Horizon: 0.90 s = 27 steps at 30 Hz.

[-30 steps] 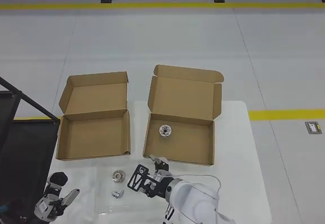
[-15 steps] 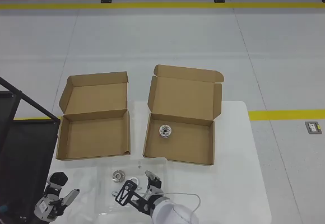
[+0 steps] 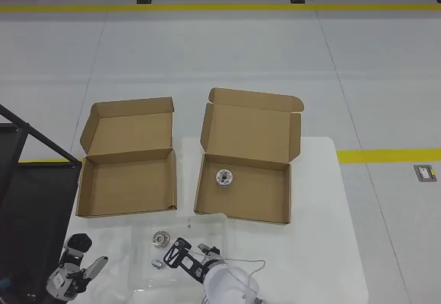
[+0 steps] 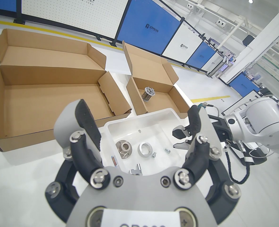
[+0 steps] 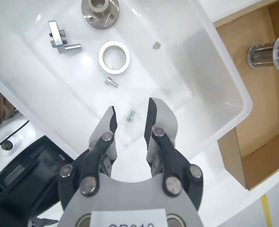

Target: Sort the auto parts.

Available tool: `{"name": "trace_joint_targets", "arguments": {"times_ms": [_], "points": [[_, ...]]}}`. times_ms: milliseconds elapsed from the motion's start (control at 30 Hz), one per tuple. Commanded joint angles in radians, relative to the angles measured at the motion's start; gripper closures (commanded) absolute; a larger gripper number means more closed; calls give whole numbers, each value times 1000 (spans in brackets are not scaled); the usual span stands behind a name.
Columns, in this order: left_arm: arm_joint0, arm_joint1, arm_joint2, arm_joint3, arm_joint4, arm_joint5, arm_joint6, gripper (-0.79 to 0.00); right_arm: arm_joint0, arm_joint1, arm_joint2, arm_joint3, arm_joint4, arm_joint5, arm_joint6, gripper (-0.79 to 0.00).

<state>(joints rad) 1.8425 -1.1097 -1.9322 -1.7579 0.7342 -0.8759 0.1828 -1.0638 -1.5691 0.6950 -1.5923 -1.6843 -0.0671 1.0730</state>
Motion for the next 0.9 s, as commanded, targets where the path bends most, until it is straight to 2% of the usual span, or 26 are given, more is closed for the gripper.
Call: {"name": "trace_joint_targets", "arguments": {"times_ms": [0, 500, 600, 867], "points": [[0, 0, 0, 0, 0, 0, 0, -785, 12, -7, 1, 24, 17, 3, 18, -332], [0, 0, 0, 0, 0, 0, 0, -785, 102, -47, 29, 218, 159, -10, 43, -286], [0, 0, 0, 0, 0, 0, 0, -785, 113, -53, 28, 238, 171, -7, 49, -234], [0, 0, 0, 0, 0, 0, 0, -785, 128, -67, 24, 272, 189, -2, 75, -194]]}}
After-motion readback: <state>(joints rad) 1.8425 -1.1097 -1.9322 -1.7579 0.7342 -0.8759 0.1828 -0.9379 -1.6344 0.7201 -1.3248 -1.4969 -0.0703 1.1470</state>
